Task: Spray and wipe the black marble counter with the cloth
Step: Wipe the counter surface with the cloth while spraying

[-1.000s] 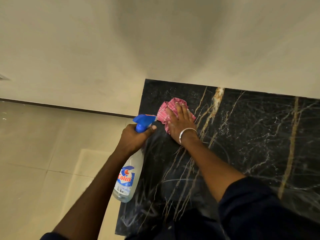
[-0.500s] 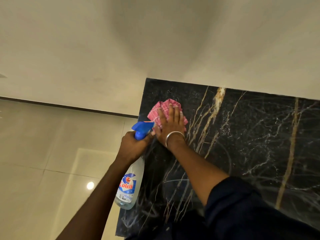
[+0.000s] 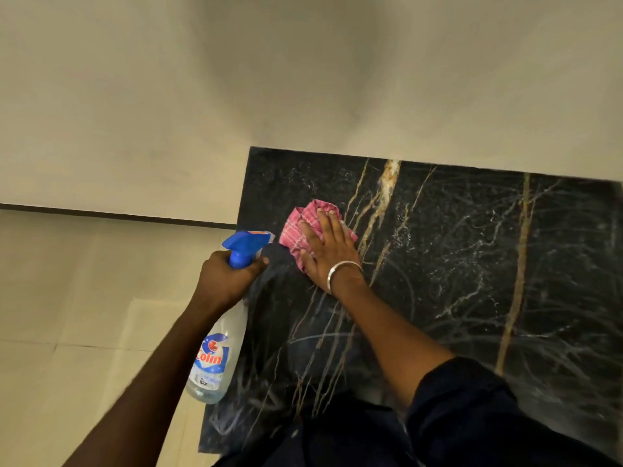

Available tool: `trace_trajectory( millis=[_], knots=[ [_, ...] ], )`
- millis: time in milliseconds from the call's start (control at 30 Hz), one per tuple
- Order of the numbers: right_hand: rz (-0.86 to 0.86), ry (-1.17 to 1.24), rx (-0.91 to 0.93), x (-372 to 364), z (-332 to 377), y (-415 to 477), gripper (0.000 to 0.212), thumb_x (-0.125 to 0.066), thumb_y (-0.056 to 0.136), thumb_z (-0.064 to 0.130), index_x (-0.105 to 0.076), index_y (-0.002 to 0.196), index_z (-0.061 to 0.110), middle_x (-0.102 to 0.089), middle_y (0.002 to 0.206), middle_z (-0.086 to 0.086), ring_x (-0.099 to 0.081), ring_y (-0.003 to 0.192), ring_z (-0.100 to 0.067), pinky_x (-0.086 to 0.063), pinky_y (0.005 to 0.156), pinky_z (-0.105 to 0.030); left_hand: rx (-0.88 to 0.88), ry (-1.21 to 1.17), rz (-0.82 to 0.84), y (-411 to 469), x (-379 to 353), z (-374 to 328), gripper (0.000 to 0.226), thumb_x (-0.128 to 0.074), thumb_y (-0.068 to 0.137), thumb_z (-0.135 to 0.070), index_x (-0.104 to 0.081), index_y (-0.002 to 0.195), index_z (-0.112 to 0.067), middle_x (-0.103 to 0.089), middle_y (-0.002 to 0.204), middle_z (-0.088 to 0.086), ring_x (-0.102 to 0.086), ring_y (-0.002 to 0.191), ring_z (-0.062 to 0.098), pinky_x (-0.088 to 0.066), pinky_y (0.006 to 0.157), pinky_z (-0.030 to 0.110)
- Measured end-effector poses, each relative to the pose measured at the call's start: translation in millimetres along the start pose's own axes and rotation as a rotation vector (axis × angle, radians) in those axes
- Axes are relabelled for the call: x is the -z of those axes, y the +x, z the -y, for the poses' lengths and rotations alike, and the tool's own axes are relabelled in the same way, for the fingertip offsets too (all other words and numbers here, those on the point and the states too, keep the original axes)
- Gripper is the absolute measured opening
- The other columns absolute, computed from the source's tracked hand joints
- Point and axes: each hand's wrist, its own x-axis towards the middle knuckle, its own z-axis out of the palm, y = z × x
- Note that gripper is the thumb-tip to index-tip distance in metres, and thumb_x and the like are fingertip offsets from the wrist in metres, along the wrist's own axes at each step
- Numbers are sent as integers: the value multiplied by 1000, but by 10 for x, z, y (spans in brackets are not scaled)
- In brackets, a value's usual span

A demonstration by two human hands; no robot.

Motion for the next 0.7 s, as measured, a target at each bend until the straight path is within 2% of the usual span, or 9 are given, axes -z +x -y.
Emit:
trace_trajectory(
  millis=[167, 300, 467, 567, 633, 700],
  knots=[
    [-72, 22, -168, 0, -654, -428, 67, -22, 94, 51, -19, 156, 26, -13, 163, -17, -7, 151, -36, -13, 121, -54, -15, -36, 30, -99, -61, -14, 16, -68, 88, -27, -58, 80, -17, -60, 68, 7, -57, 62, 17, -44, 62, 24],
    [-59, -4, -238, -28, -458, -359, 69, -21, 94, 52, -12, 157, 27, -8, 163, -20, -3, 150, -39, -8, 121, -56, -5, -56, 8, -159, -74, 85, 18, -68, 88, -28, -60, 84, -12, -59, 67, 7, -56, 61, 16, -44, 60, 22],
    [10, -24, -54, -92, 443, -101, 72, -21, 97, 55, 6, 157, 26, 14, 163, -17, 16, 149, -37, 4, 121, -54, 28, -70, -19, -213, -51, 225, 22, -70, 85, -28, -63, 84, -6, -59, 63, 5, -56, 58, 16, -45, 61, 25],
    [82, -77, 52, -129, 970, 60, 78, -32, 97, 52, 11, 156, 27, 23, 161, -17, 22, 147, -39, 6, 120, -55, 32, -36, -50, -255, -12, 267, 27, -72, 84, -34, -62, 80, -9, -61, 64, 6, -56, 58, 16, -44, 59, 24],
    [124, -112, 95, -117, 1112, 130, 80, -38, 97, 49, 12, 156, 27, 25, 160, -17, 24, 147, -39, 7, 120, -55, 36, -16, -70, -273, 10, 288, 23, -71, 84, -33, -61, 80, -13, -61, 66, 6, -57, 59, 16, -44, 58, 21],
    [120, -78, 131, -92, 1065, 122, 75, -36, 98, 47, 8, 157, 28, 21, 162, -13, 21, 148, -35, 7, 121, -52, 46, -13, -69, -292, 32, 308, 23, -71, 85, -33, -61, 82, -12, -61, 67, 6, -57, 60, 15, -43, 58, 20]
  ],
)
